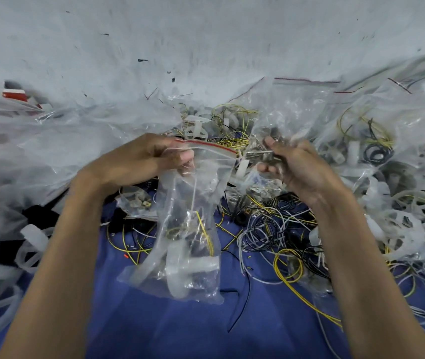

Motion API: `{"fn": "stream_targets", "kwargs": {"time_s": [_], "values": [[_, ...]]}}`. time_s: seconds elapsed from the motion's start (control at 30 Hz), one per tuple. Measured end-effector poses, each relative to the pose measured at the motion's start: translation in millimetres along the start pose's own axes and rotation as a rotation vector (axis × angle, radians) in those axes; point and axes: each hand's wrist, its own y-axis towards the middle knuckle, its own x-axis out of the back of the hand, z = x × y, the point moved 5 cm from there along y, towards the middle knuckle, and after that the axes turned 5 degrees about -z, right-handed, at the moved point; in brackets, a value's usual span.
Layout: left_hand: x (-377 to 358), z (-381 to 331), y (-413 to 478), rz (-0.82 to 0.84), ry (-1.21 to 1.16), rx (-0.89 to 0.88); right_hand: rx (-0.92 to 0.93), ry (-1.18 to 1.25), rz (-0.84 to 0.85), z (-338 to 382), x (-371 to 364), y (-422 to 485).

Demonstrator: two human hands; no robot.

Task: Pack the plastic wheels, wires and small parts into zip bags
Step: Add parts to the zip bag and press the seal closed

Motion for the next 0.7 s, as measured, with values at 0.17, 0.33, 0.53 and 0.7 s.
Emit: {"fn": "stream_targets", "kwargs": {"time_s": [0.17,0.33,0.53,0.7], "values": [[-4,-44,-21,0.241,0.171,-0.076,0.087,0.106,0.075,16,-18,-12],[-12,-68,-34,0.33,0.231,-0.124,0.407,-0.088,0.251,44,-55,-44],[-16,-65,-39,0.375,0.208,-0.071,0.408,-0.661,0.501,37,-74,-68],[-13,-80,-42,0.314,0.084,-0.157,0.29,-1.207,0.63,17,-62,-63]]}}
